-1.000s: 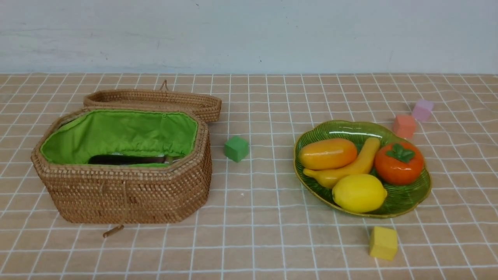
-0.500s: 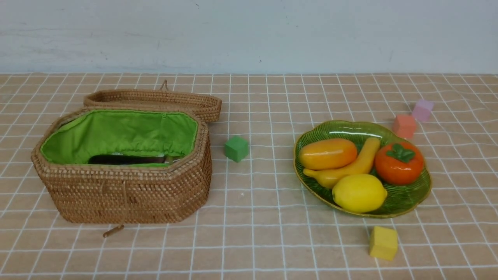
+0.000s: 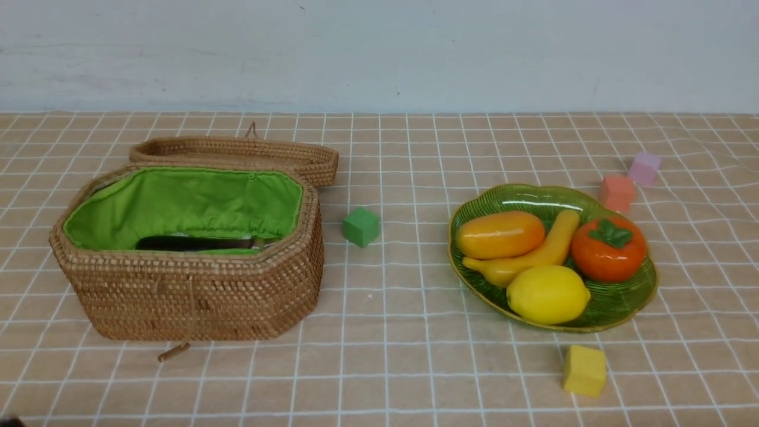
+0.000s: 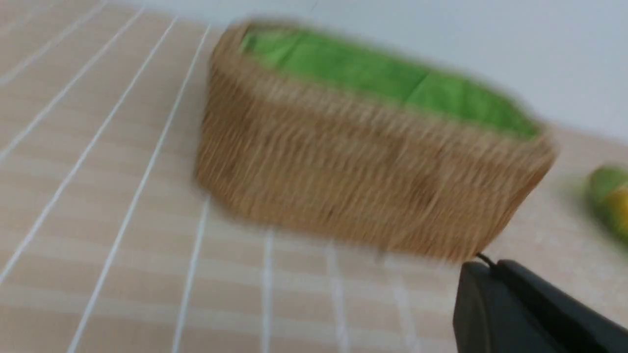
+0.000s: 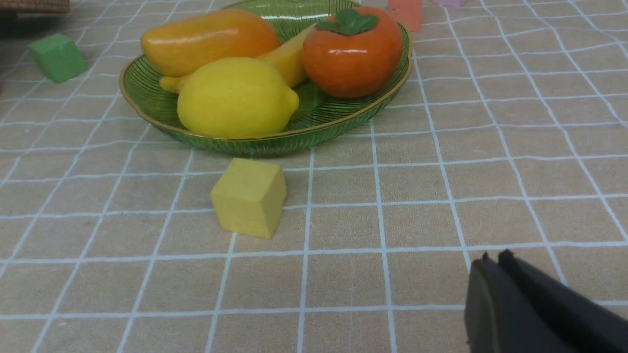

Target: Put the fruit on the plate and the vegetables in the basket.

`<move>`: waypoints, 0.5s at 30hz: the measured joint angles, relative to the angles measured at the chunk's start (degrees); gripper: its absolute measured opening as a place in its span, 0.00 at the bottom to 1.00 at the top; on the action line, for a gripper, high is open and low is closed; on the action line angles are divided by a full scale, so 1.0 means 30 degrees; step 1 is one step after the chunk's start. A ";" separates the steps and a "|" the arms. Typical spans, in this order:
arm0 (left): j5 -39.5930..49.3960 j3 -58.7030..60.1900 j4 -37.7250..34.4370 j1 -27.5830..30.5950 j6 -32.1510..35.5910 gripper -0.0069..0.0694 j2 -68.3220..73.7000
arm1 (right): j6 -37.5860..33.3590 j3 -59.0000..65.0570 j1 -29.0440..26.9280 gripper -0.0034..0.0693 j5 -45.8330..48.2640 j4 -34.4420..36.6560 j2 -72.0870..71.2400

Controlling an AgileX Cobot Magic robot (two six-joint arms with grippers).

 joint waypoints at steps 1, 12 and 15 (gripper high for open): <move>0.1745 0.0136 0.0020 0.0097 0.0000 0.07 0.0000 | 0.0000 0.0000 0.0000 0.07 -0.0004 0.0000 0.0000; 0.2402 0.0195 0.0131 0.0097 -0.0017 0.07 0.0000 | 0.0000 0.0000 0.0000 0.08 -0.0003 0.0000 0.0000; 0.2402 0.0195 0.0147 0.0097 -0.0017 0.07 0.0000 | 0.0000 0.0000 0.0000 0.09 -0.0003 0.0000 0.0000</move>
